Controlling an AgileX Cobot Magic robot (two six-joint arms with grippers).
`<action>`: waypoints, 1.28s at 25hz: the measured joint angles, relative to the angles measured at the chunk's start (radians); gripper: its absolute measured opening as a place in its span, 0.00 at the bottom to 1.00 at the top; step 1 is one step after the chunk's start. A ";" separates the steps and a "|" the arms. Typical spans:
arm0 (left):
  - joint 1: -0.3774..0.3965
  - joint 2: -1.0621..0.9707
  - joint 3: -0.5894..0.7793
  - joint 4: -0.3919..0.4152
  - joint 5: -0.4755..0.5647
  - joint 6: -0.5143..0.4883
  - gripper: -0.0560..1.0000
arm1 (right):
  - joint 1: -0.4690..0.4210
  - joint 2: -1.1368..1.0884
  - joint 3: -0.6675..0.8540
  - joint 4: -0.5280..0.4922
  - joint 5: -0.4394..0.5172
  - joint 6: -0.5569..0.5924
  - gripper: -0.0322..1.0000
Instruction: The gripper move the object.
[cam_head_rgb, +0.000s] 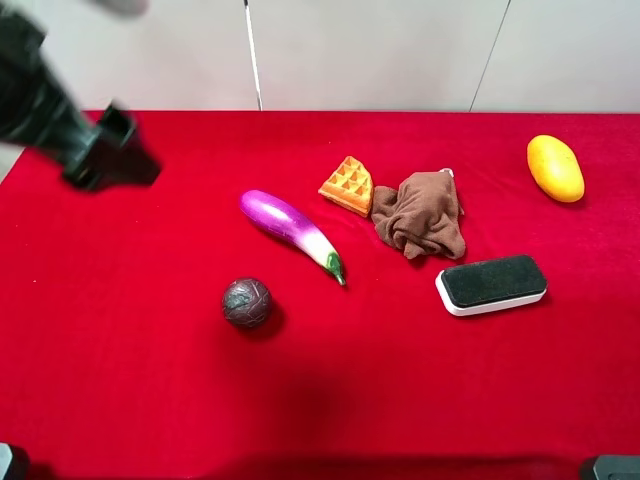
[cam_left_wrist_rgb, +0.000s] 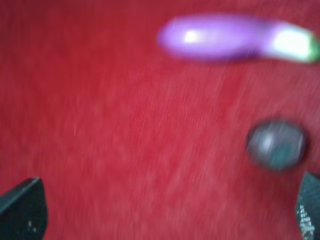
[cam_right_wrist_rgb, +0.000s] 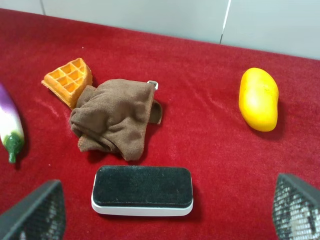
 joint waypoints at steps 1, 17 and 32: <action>0.000 -0.016 0.019 0.000 0.018 -0.008 0.99 | 0.000 0.000 0.000 0.000 0.000 0.000 0.64; 0.001 -0.333 0.300 -0.006 0.211 -0.062 0.99 | 0.000 0.000 0.000 0.000 0.000 0.000 0.64; 0.001 -0.459 0.385 -0.031 0.234 -0.063 0.99 | 0.000 0.000 0.000 0.000 0.000 0.000 0.64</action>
